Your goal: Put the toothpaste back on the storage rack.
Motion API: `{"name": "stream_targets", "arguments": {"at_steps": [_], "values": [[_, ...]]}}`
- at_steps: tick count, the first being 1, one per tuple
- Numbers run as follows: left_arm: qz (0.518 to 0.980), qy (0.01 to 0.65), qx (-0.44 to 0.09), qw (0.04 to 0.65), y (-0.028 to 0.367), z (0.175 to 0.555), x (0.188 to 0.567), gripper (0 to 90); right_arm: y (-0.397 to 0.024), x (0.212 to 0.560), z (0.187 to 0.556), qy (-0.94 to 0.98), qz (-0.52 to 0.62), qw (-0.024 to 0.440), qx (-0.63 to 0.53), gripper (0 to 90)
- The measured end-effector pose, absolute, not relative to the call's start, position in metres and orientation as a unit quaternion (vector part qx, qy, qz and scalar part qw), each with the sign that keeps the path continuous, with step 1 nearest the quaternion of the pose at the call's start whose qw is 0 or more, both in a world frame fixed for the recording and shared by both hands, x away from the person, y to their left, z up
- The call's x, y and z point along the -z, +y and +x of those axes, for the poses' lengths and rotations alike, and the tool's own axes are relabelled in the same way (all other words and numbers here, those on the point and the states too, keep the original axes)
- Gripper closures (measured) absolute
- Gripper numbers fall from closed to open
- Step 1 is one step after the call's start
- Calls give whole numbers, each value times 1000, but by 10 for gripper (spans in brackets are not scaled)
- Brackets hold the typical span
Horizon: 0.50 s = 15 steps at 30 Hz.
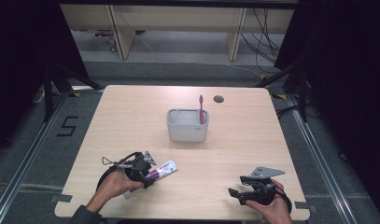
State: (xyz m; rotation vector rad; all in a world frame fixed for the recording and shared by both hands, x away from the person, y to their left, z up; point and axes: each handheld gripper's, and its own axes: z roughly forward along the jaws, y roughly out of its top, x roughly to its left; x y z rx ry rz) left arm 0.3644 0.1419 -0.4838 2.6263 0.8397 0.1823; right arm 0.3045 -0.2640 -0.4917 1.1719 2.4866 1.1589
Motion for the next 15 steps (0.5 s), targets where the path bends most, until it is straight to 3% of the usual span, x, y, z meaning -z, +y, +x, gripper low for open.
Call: {"name": "stream_targets", "arguments": {"at_steps": [15], "values": [[941,293,-58,161,135,370,484,629,-263,492,304,830,392,81,-390,291]]}}
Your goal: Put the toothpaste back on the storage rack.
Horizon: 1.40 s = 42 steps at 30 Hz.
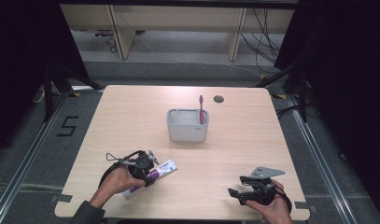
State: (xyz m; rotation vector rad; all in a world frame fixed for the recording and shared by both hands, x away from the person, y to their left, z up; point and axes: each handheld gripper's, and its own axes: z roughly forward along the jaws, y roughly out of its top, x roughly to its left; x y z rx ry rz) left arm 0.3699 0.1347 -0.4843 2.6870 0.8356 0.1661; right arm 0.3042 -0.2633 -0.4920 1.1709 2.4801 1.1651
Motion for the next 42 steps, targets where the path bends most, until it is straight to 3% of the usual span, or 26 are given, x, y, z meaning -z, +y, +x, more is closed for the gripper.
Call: {"name": "stream_targets", "arguments": {"at_steps": [5,13,27,30,42], "values": [[951,256,-77,155,134,367,482,667,-263,491,304,828,394,83,-389,292],[949,253,-84,170,137,367,478,703,-265,492,304,829,390,84,-391,292],[910,278,-99,291,157,372,451,706,-264,493,303,823,401,70,-396,294],[895,290,-105,322,164,373,444,706,-266,492,305,828,391,84,-392,295],[848,330,-135,393,178,378,433,706,-266,492,305,828,392,84,-393,295]]}}
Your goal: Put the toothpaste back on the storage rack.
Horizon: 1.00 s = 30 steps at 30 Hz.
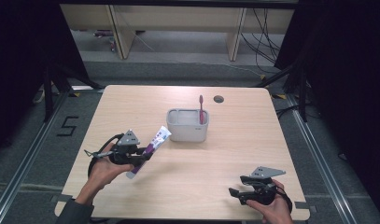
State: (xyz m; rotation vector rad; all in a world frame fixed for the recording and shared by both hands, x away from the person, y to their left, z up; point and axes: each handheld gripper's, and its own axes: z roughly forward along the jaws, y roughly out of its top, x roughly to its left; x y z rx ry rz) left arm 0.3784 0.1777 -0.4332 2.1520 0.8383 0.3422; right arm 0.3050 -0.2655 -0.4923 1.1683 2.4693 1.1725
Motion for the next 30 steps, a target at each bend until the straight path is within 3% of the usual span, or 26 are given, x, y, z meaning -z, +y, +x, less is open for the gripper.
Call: {"name": "stream_targets", "arguments": {"at_steps": [30], "values": [[771,371,-195,480,181,406,413,706,-265,494,305,821,402,71,-398,294]]}}
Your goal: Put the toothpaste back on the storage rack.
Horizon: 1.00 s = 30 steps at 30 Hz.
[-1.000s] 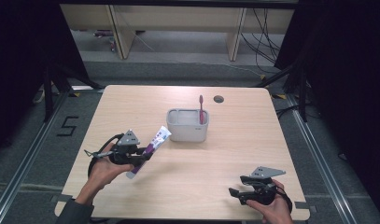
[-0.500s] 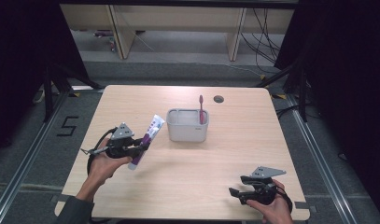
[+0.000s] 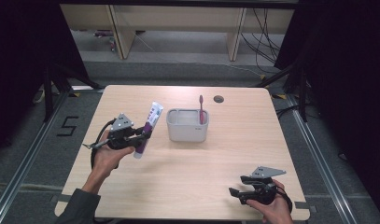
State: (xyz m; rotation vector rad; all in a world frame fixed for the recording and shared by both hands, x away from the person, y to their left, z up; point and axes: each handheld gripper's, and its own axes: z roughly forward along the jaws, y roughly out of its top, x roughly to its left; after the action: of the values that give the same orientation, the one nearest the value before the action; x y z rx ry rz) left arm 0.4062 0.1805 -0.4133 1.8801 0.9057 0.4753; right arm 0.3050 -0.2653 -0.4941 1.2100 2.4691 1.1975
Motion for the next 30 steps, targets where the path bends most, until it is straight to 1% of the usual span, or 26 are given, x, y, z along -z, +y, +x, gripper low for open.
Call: {"name": "stream_targets", "arguments": {"at_steps": [7,8,11,14,18,20,21,23,24,29,30], "values": [[747,378,-207,507,174,416,408,706,-265,494,305,821,403,69,-398,294],[736,381,-212,518,171,418,405,706,-266,495,305,822,402,69,-398,294],[731,381,-213,524,169,421,403,706,-266,494,305,821,402,69,-398,294],[718,383,-220,538,163,424,397,705,-267,494,306,825,400,78,-392,295],[708,380,-233,548,155,429,390,706,-266,493,305,821,408,70,-394,294],[702,382,-231,555,150,431,388,705,-268,494,306,824,401,78,-393,295],[697,379,-236,561,147,432,386,705,-266,494,305,821,407,71,-393,295],[694,379,-235,565,144,433,385,705,-266,494,305,822,406,72,-393,295],[691,381,-235,567,141,434,384,705,-267,494,306,826,398,81,-390,295],[690,377,-233,573,132,437,383,705,-266,493,305,823,405,72,-392,295],[686,379,-232,577,129,438,382,705,-267,494,306,825,399,79,-393,295]]}}
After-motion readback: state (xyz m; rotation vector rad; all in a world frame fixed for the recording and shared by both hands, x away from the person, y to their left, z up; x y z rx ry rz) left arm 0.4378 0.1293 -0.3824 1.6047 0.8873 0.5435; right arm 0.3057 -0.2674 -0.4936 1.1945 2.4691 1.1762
